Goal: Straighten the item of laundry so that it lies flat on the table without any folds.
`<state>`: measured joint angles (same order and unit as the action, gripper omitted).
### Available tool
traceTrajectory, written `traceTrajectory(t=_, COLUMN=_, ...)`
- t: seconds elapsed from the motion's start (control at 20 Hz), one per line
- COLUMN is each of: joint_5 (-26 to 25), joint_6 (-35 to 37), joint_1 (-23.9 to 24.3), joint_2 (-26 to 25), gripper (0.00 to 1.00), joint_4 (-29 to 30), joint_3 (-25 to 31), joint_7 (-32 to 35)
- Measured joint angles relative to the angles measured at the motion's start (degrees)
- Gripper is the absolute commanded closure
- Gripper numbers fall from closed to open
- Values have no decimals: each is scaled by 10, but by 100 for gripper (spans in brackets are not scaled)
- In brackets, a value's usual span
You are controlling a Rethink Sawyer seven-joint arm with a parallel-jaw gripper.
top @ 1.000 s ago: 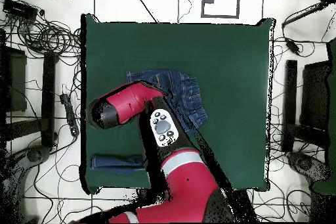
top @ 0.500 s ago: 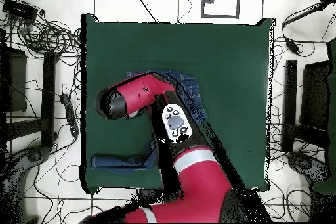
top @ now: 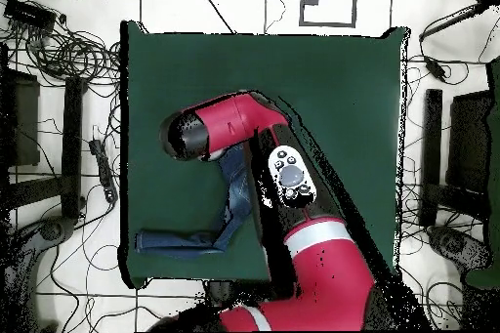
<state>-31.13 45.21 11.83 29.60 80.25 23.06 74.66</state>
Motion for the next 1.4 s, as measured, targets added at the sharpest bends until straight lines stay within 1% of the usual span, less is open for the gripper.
traceTrajectory(t=0.3, joint_5=-1, joint_6=10, joint_1=14, joint_2=-4, gripper=100, joint_4=-30, joint_3=16, joint_7=0)
traceTrajectory(t=0.55, joint_5=-4, joint_6=11, joint_1=33, joint_2=-27, gripper=100, joint_4=-58, joint_3=30, joint_7=-12)
traceTrajectory(t=0.9, joint_5=-16, joint_6=11, joint_1=69, joint_2=-57, gripper=100, joint_4=-66, joint_3=42, joint_7=-25)
traceTrajectory(t=1.15, joint_5=-38, joint_6=11, joint_1=106, joint_2=-84, gripper=100, joint_4=-69, joint_3=54, joint_7=-43)
traceTrajectory(t=1.4, joint_5=-50, joint_6=11, joint_1=138, joint_2=-84, gripper=100, joint_4=-60, joint_3=62, joint_7=-59)
